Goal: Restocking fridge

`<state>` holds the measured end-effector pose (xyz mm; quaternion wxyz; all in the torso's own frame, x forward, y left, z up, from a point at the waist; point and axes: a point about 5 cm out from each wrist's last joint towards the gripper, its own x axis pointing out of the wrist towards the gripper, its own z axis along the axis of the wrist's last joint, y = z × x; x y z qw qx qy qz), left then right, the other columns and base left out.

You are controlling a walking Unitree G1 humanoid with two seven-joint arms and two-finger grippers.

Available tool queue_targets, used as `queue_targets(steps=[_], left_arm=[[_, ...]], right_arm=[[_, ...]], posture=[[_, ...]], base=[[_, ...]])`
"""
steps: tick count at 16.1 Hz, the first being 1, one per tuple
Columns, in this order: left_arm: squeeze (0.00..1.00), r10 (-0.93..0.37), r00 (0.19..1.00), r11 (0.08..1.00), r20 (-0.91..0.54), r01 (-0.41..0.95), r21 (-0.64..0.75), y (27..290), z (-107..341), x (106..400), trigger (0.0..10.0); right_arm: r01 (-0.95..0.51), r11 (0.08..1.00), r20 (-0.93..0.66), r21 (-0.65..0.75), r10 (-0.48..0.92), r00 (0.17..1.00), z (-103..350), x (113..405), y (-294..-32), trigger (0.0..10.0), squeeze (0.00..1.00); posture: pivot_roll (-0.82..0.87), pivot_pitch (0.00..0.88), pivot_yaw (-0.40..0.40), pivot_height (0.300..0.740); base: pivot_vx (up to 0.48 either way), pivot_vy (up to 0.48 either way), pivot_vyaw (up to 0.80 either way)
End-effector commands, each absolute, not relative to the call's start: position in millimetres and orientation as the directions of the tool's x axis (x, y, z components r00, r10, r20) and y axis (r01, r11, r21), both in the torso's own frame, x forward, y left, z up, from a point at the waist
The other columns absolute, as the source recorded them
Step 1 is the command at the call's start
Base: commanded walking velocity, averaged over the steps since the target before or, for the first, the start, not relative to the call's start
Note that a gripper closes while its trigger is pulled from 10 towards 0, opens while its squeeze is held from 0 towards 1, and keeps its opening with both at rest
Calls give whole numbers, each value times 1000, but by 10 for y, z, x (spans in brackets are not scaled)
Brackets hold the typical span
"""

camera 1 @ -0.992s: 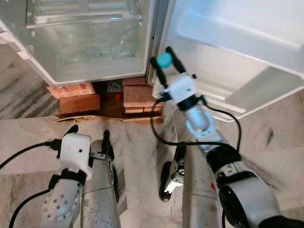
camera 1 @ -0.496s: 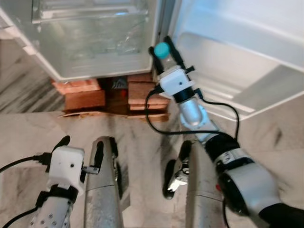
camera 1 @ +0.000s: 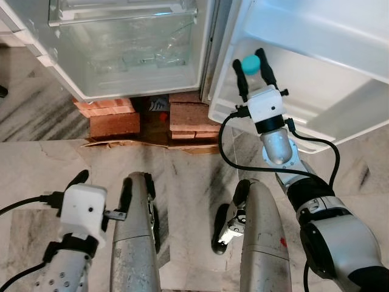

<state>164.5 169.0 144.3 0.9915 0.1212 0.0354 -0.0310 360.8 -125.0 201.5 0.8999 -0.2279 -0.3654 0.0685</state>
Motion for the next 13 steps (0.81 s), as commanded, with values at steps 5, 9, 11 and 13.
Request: queue_targets(steps=[5, 9, 11, 13], left_arm=[[0, -56, 990, 969, -126, 85, 233, 1671, 1391, 1581, 10000], [0, -67, 989, 965, -131, 97, 244, 1650, 1430, 1515, 10000], [0, -68, 988, 964, -139, 101, 246, 1653, 1434, 1496, 10000], [0, -70, 987, 964, -141, 104, 244, 1644, 1431, 1500, 10000]], right_arm=[[81, 905, 652, -417, 236, 721, 2185, 3713, -1022, 10000, 0], [81, 899, 647, -431, 245, 722, 2127, 3696, -775, 10000, 0], [50, 883, 578, -467, 262, 773, 1912, 3673, -755, 10000, 0], [28, 892, 524, -452, 239, 817, 1780, 3669, -804, 10000, 0]], posture=[[401, 508, -23, 563], [443, 531, -16, 563], [442, 537, -15, 563], [427, 540, -20, 563]], base=[[0, 0, 0], [0, 0, 0], [0, 0, 0], [0, 0, 0]])
